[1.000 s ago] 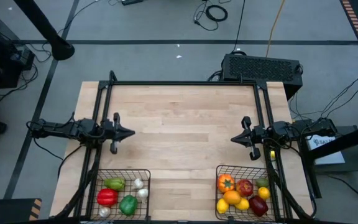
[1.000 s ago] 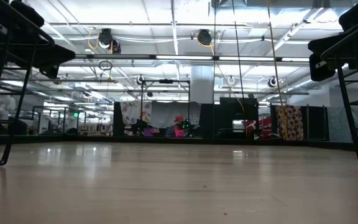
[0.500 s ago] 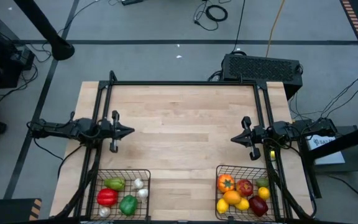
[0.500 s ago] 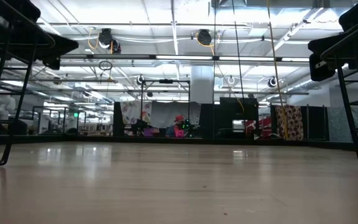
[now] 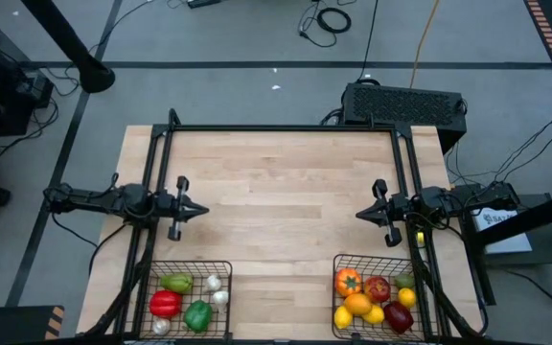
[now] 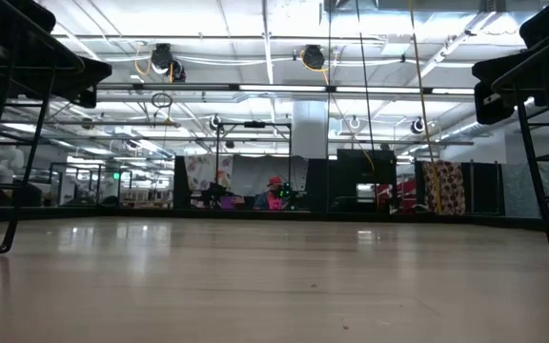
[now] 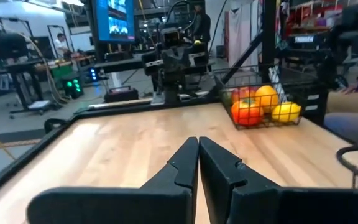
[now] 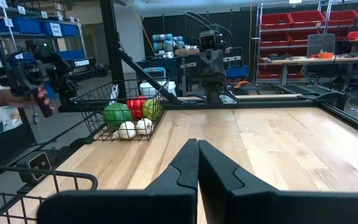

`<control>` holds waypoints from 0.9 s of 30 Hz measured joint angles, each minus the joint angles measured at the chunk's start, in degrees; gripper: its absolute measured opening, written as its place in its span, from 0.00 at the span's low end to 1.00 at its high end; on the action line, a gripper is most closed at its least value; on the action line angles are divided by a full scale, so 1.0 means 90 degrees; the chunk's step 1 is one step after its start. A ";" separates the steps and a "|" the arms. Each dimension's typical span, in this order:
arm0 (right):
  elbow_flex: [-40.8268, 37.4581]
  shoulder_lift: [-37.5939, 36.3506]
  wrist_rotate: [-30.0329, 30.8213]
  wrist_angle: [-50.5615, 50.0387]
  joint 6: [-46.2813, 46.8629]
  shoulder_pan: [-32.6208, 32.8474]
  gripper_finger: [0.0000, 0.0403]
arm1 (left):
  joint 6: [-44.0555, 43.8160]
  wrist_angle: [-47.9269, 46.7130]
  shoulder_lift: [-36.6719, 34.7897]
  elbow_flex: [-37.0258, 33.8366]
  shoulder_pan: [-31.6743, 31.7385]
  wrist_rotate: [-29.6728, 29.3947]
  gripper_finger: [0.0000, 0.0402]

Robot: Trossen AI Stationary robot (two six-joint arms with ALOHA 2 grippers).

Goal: Sort produce into baskets
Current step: Return to Home Position

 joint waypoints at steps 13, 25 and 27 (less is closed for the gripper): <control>0.0000 0.0000 -0.0002 0.0002 0.0002 0.0000 0.00 | 0.0008 -0.0036 0.0002 -0.0002 0.0121 0.0025 0.06; 0.0000 0.0000 -0.0002 0.0002 0.0002 0.0002 0.00 | -0.0001 0.0039 0.0002 -0.0005 0.0121 -0.0001 0.06; 0.0000 0.0000 -0.0002 0.0002 -0.0001 0.0000 0.00 | -0.0001 0.0044 0.0002 -0.0006 0.0121 -0.0004 0.06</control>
